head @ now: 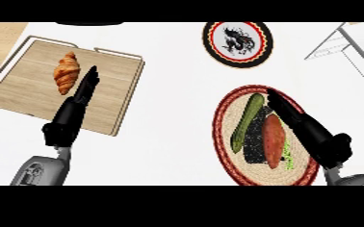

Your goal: Pick the sweet potato from the placemat and place it in the tiered shelf

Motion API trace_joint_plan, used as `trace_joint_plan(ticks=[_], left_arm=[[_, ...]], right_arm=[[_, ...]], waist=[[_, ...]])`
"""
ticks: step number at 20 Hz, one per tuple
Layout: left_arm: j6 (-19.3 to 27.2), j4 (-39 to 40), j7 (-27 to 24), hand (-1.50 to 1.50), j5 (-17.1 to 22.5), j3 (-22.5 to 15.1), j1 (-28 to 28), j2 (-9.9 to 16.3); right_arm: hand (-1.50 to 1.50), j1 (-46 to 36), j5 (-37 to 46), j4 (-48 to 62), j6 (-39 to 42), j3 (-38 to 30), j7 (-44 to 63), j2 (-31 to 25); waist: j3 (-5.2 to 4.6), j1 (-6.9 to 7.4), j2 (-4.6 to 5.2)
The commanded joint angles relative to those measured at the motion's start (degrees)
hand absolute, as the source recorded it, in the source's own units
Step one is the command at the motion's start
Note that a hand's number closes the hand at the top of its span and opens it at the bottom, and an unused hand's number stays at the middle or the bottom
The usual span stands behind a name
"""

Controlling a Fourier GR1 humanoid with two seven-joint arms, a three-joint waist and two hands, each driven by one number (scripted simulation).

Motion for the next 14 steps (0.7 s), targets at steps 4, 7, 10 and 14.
trace_joint_plan(ticks=[4, 7, 10, 14], left_arm=[[0.6, 3.1, 5.2, 0.00, 3.6, 6.0, 4.0, 2.3], [0.8, 5.0, 6.1, 0.00, 4.5, 7.1, 6.0, 2.5], [0.1, 4.7, 7.9, 0.00, 6.6, 8.5, 7.8, 3.1], [-3.0, 2.7, 9.9, 0.00, 9.4, 9.0, 8.9, 4.0]], right_arm=[[1.50, -4.9, 7.4, -1.1, -21.5, -6.0, 2.9, 8.5], [1.50, -0.4, 17.8, 8.0, -30.4, -12.0, 8.9, -1.8], [1.50, -1.0, 24.6, 6.8, -46.2, -14.9, 8.8, 3.1], [-1.50, 1.1, 36.1, 3.5, -58.8, -1.8, 15.4, 17.8]], waist=[[-0.62, -0.35, -2.32], [-2.18, -3.28, -1.11], [-1.27, -2.25, -2.28], [-0.89, 0.07, -2.34]])
